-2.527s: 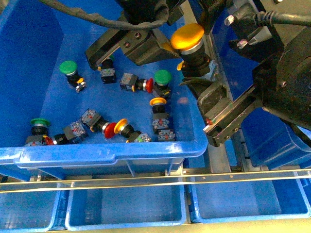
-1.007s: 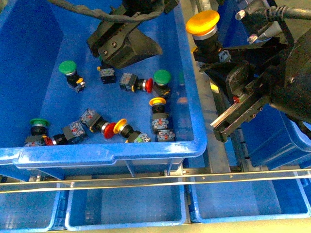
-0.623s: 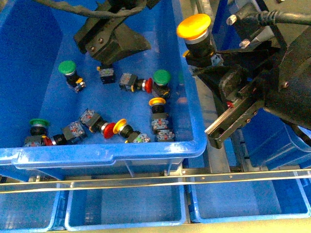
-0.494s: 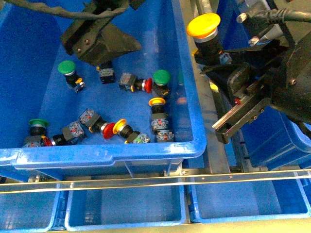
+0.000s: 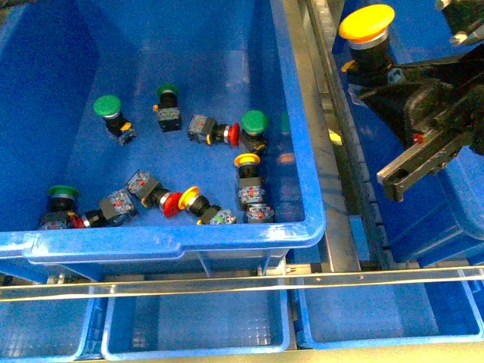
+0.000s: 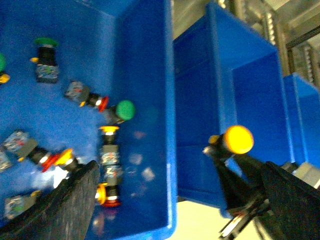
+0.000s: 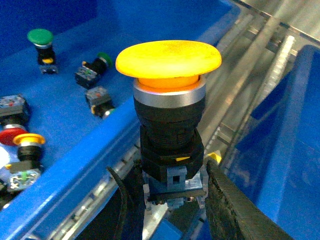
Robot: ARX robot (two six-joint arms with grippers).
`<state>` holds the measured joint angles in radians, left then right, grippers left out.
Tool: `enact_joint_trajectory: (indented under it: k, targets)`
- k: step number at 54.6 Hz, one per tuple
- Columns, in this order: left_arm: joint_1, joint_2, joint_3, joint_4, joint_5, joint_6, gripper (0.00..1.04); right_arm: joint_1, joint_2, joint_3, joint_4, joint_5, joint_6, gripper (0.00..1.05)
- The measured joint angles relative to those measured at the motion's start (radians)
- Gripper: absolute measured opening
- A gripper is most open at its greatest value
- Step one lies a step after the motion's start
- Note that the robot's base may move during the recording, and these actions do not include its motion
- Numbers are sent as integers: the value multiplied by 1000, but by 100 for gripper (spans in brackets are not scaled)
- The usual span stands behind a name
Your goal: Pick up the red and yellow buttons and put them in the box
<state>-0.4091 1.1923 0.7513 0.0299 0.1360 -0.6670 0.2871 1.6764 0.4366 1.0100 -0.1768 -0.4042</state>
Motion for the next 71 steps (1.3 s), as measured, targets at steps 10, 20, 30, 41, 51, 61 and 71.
enact_joint_trajectory:
  k: [10, 20, 30, 41, 51, 61, 71]
  targets:
    - [63, -139, -188, -71, 53, 121, 97, -25, -22, -3, -43, -11, -11, 26]
    - [187, -299, -311, -154, 110, 221, 97, -48, -49, 6, -106, -18, -33, 26]
    - [340, -341, -357, -105, 182, 329, 97, -73, -62, 45, -154, -3, -35, 26]
    - [403, -359, -561, 402, -72, 532, 78, -85, -68, 86, -192, 25, -21, 26]
    - [407, -433, -665, 643, -136, 630, 47, -74, -68, 127, -246, 95, -6, 26]
    - [407, -501, -713, 624, -139, 649, 17, -43, -64, 161, -275, 157, 21, 26]
    - [409, -589, -730, 558, -139, 653, 3, -6, -51, 185, -293, 204, 37, 26]
